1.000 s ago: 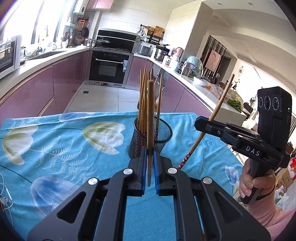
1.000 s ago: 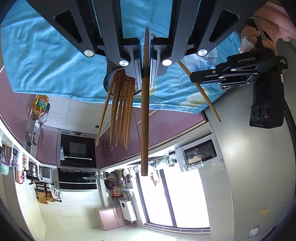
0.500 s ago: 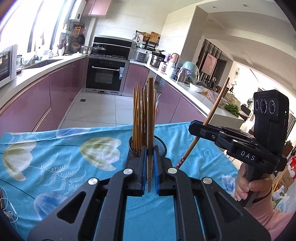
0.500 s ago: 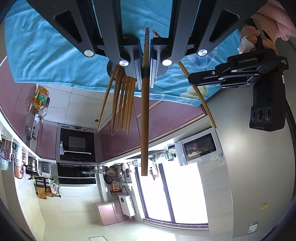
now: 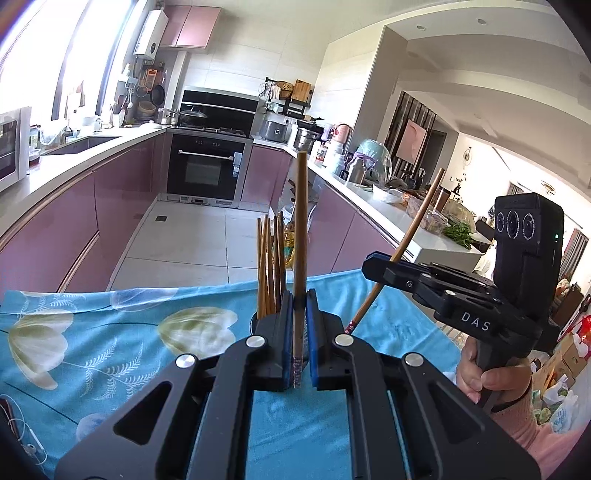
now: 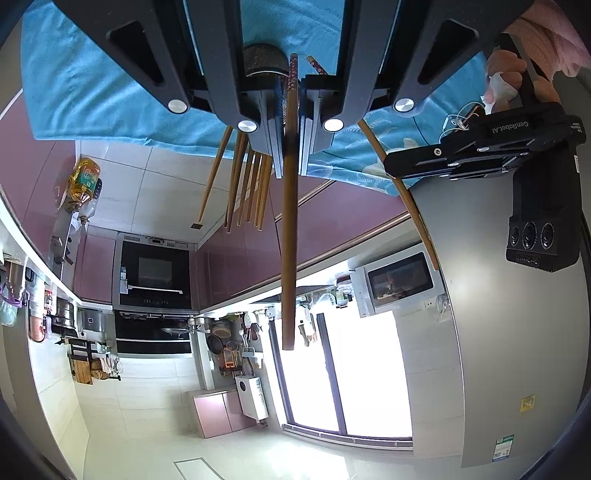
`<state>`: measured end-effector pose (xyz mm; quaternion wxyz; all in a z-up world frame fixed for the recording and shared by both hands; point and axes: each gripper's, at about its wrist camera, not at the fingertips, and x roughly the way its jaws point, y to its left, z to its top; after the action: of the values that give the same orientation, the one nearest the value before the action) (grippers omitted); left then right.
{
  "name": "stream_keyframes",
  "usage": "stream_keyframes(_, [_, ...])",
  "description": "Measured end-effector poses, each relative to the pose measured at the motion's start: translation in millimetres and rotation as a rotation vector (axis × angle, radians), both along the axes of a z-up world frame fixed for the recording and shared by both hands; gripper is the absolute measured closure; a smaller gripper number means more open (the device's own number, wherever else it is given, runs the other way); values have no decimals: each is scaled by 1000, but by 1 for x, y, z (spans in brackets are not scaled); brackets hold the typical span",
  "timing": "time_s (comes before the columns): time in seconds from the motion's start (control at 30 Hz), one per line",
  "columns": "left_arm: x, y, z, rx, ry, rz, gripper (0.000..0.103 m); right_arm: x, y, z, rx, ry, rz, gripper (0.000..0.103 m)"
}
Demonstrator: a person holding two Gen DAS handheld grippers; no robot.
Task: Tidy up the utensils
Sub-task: 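Lower both chopsticks into the mesh cup and open both tools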
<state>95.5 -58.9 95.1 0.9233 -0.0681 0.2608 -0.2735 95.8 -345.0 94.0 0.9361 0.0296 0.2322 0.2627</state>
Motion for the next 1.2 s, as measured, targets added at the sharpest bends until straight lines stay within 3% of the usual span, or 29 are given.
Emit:
stream_keyframes(0.5, [10, -11, 35, -10, -65, 19, 95, 18, -3, 5, 12, -5, -16, 97])
stream_keyframes(1.2, [40, -28, 17, 53, -10, 52, 95, 40, -2, -13, 4, 53, -43, 97])
